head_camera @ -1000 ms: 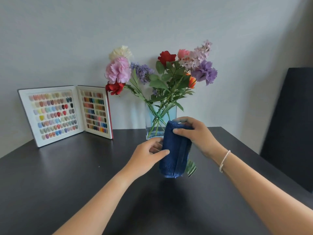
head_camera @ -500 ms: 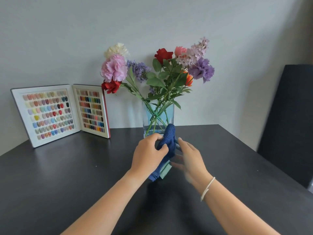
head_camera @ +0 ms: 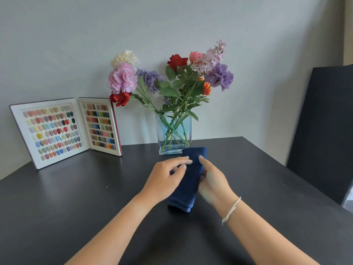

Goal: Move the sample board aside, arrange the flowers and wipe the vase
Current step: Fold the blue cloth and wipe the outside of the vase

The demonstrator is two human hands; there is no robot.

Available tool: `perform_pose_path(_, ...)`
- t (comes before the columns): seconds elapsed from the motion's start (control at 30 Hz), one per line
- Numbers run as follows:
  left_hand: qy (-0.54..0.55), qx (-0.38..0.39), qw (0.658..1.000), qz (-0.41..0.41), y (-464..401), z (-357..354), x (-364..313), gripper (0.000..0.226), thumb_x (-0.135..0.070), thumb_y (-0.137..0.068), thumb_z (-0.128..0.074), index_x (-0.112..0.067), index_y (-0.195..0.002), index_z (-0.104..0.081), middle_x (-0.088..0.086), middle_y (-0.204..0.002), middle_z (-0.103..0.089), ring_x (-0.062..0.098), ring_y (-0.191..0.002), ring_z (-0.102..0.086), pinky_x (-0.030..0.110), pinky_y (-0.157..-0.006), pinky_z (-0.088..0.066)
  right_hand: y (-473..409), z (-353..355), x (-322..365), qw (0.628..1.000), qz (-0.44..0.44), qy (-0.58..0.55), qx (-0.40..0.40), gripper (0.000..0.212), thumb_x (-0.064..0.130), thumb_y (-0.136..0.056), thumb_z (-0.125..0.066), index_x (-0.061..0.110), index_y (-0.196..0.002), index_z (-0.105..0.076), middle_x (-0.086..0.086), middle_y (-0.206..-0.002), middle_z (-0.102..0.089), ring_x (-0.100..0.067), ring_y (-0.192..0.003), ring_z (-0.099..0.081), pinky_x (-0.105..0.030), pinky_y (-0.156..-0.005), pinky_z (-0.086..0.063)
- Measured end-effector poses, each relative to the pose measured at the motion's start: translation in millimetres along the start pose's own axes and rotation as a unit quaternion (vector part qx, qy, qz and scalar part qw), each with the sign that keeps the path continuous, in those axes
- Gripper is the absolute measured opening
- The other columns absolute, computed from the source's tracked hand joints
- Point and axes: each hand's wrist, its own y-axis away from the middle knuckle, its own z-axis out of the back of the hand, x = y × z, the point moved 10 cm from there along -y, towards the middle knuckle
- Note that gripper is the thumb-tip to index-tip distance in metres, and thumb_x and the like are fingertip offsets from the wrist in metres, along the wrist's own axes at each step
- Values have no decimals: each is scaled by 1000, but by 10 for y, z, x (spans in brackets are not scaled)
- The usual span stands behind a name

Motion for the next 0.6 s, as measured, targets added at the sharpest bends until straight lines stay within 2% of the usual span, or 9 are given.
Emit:
perform_pose_path(0.03,4,-10,1000,2,-4,59,8,30,-17,-89,-50,-41,-97,-66,-37,-74,-62,-4,-62,-56,7,-60,-43,-30,53,-14,1000,-10,-16,-18,19,26,-90,-55,9,-98,-59,-12,-108,-61,-21,-103,-57,-34,-88,-45)
perform_pose_path(0.1,1,-34,999,7,-34,202,46,34,-16,-91,-48,-46,-93,-63,-34,-66,-63,-4,-67,-59,8,-57,-45,-88,144,23,998,-8,-53,-42,23,30,-91,-53,9,-97,-59,-9,-102,-62,-21,-97,-59,-33,-80,-47)
perform_pose_path(0.17,19,-63,998,25,-94,360,162,34,-16,-91,-47,-47,-92,-62,-25,-77,-68,-5,-70,-60,11,-54,-47,-152,201,143,994,13,-98,-47,26,34,-92,-51,10,-97,-58,-7,-101,-63,-19,-91,-60,-33,-75,-46)
perform_pose_path(0.23,44,-84,994,51,-161,476,343,32,-17,-92,-46,-45,-93,-62,-14,-92,-68,-3,-73,-60,14,-51,-48,-235,208,262,989,22,-142,-29,28,38,-92,-49,11,-96,-57,-8,-103,-62,-19,-90,-61,-34,-80,-46)
perform_pose_path(0.33,61,-105,990,78,-292,594,625,31,-19,-93,-44,-46,-92,-60,-13,-99,-65,7,-80,-60,15,-50,-50,-410,161,375,991,32,-131,-5,30,34,-91,-52,10,-108,-56,-12,-110,-62,-23,-99,-61,-36,-86,-46)
perform_pose_path(0.4,64,-113,988,89,-423,633,812,29,-21,-93,-44,-46,-92,-58,-16,-99,-63,9,-83,-60,13,-50,-50,-549,122,478,994,78,-72,4,28,28,-92,-52,18,-117,-55,-7,-113,-62,-22,-103,-60,-36,-83,-48)
perform_pose_path(0.47,73,-128,983,108,-572,658,1040,25,-21,-94,-44,-43,-96,-57,-14,-101,-62,10,-85,-59,12,-50,-49,-654,43,632,988,151,38,2,23,26,-92,-51,25,-114,-59,-1,-106,-67,-20,-99,-63,-38,-81,-51)
perform_pose_path(0.53,89,-149,977,127,-722,672,1276,22,-22,-95,-43,-36,-104,-57,-8,-107,-61,10,-88,-58,13,-52,-48,-728,-28,749,963,214,162,-31,22,27,-92,-51,26,-111,-61,-1,-106,-68,-22,-98,-63,-41,-85,-52)
perform_pose_path(0.6,105,-166,971,136,-872,649,1474,23,-22,-95,-43,-32,-111,-56,-5,-112,-58,9,-89,-57,13,-54,-48,-799,-113,841,916,282,279,-62,23,27,-92,-50,26,-113,-60,2,-107,-67,-20,-99,-60,-36,-84,-49)
